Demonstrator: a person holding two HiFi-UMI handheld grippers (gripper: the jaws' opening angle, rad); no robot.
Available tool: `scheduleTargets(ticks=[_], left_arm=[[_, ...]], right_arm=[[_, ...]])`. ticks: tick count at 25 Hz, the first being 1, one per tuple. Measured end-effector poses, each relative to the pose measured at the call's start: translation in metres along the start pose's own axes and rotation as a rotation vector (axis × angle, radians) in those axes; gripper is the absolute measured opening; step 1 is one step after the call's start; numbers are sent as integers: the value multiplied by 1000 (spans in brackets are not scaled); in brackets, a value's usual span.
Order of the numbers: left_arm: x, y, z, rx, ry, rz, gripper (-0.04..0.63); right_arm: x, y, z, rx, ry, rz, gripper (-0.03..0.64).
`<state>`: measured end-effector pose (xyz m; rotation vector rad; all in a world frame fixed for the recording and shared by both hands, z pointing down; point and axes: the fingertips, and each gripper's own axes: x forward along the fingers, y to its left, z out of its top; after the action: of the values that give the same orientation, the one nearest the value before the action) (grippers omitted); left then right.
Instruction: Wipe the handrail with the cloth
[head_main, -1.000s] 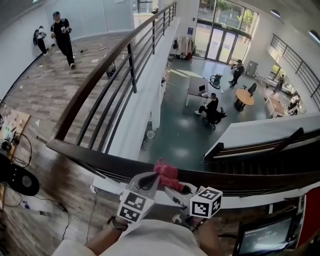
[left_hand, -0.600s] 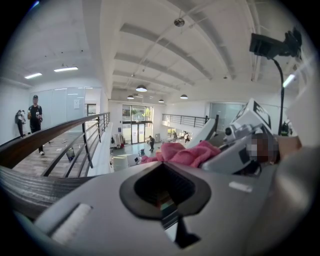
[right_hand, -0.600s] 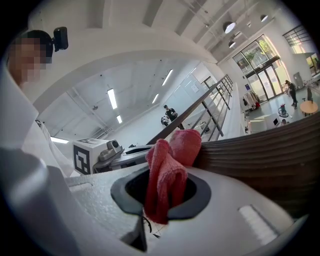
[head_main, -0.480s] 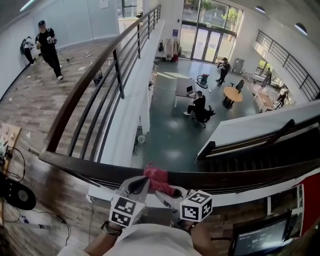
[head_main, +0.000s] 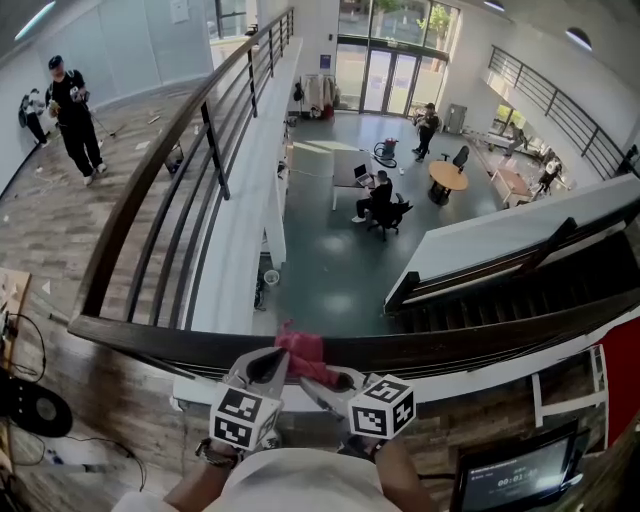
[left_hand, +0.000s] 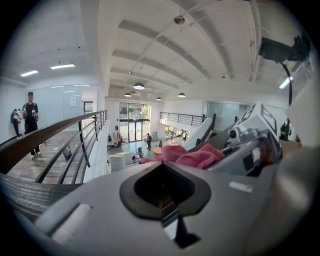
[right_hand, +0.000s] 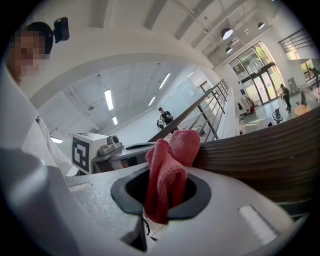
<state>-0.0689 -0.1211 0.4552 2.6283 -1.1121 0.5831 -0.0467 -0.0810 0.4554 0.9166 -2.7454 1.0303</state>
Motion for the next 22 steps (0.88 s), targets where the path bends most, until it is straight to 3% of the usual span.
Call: scheduleTargets(ticks=[7,22], left_arm=[[8,-12,-2,67,14,-11,3],[15,-29,2,30,23,36,3]], right_arm=[[-10,-8,-3,11,-12,-26,61],[-30,-13,-5,8,-5,38,61]])
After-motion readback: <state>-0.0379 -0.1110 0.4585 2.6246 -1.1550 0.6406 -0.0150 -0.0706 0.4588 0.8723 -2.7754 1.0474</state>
